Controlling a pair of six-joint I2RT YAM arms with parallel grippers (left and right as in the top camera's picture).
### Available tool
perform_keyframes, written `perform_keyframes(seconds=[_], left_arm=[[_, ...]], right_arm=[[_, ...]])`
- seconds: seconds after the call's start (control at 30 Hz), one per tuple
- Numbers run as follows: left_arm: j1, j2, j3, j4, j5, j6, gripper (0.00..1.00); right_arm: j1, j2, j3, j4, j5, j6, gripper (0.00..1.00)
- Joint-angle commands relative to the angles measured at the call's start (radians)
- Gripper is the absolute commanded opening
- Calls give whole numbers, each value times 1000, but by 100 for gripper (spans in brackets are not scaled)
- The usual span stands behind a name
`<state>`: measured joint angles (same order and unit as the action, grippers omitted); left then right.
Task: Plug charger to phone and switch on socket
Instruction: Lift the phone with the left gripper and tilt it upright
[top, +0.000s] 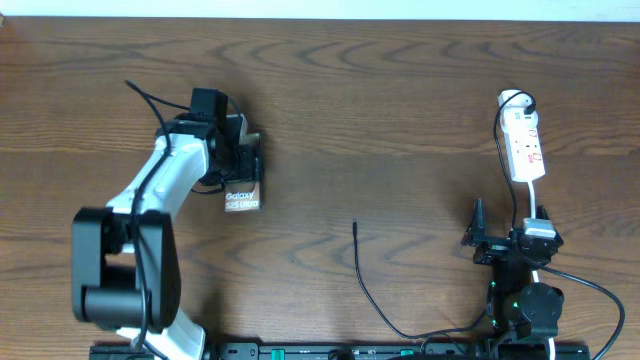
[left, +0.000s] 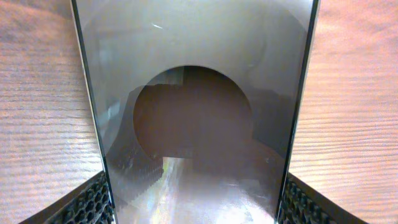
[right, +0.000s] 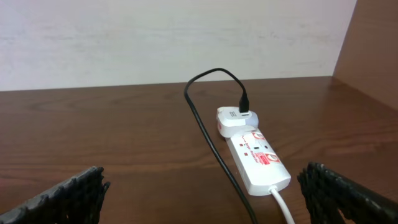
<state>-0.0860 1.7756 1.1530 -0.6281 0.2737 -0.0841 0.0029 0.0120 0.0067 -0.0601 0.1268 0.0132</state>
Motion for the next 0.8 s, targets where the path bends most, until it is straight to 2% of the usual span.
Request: perform_keyframes(seconds=[0.0,0.2,0.77], left_arm=[[2,-68,39,6,97,-151,7],[2,-126,39,9,225,-393,7],[6,-151,39,9,731,-1054,7]], right_arm=[[-13,-7,-1,-4,-2,-14,99],[-13,-7,-1,-4,-2,-14,99],[-13,-7,-1,-4,-2,-14,99]])
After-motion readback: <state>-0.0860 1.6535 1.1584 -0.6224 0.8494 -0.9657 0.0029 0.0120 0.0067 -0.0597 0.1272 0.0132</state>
